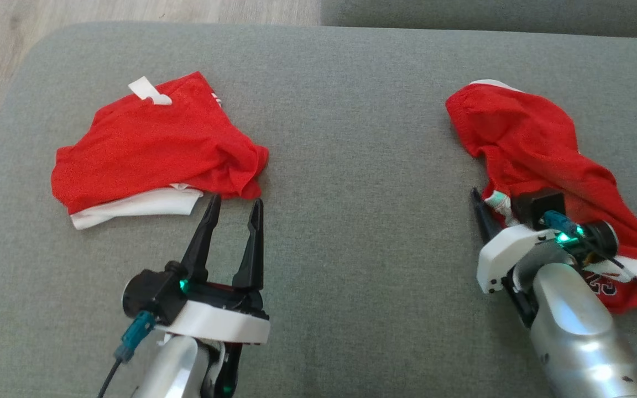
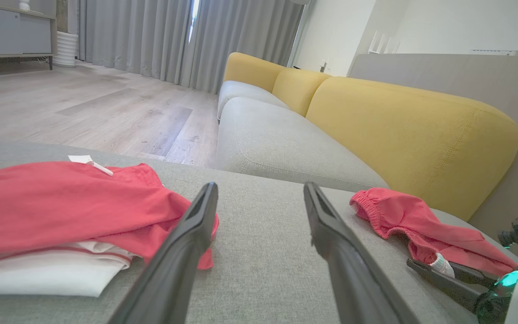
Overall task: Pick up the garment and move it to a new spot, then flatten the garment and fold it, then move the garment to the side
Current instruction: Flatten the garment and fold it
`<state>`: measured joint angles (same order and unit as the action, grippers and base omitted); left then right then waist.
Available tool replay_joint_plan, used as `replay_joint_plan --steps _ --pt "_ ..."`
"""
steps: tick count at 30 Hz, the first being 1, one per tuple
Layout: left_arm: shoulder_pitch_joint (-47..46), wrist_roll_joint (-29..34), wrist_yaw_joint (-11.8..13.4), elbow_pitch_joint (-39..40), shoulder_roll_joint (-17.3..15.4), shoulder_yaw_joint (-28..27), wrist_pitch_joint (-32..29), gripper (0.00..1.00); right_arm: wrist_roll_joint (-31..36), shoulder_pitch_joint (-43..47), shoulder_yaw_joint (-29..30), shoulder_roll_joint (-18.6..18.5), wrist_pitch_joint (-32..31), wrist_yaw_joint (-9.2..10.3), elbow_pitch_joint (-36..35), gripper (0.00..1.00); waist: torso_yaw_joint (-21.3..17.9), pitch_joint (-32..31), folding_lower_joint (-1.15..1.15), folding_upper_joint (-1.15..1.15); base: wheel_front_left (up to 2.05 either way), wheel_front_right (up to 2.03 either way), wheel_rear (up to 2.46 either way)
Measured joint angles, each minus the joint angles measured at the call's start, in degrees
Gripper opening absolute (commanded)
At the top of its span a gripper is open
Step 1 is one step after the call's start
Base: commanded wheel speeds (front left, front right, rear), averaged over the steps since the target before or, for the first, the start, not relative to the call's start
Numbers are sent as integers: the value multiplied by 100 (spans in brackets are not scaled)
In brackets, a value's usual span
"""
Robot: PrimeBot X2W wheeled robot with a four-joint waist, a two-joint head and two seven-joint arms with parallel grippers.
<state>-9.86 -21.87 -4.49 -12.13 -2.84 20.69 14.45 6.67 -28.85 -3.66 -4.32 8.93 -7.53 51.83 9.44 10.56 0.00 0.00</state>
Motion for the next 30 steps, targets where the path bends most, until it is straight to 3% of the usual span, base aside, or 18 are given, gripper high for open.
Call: replay_joint_plan --steps 7,11,17,22,23,24,30 --pt "-45 0 -1 -46 0 -9 0 100 -694 -125 -845 32 370 0 69 0 -65 -117 0 0 0 0 0" --pt "-40 0 -5 -70 0 -10 0 100 -1490 -123 -1826 30 419 0 -240 0 -88 -241 -1 0 0 0 0" --pt "-15 0 -7 -88 0 -14 0 100 -2338 -104 -3122 36 181 0 -653 0 -74 -390 -1 0 0 0 0" --pt "19 0 -14 -88 0 -29 0 100 -2748 -90 -3721 36 5 0 -738 0 -20 -441 -1 0 0 0 0" --pt "43 0 -14 -89 0 -30 0 100 -2791 -83 -3767 36 5 0 -728 15 -12 -451 -1 0 0 0 0" --pt "78 0 -14 -89 -1 -34 0 100 -2798 -82 -3820 35 4 0 -705 100 -6 -463 -1 0 0 0 0" --pt "149 1 -7 -100 -1 -96 0 100 -2980 -53 -3883 38 -22 0 -666 100 -68 -539 -1 0 0 0 0"
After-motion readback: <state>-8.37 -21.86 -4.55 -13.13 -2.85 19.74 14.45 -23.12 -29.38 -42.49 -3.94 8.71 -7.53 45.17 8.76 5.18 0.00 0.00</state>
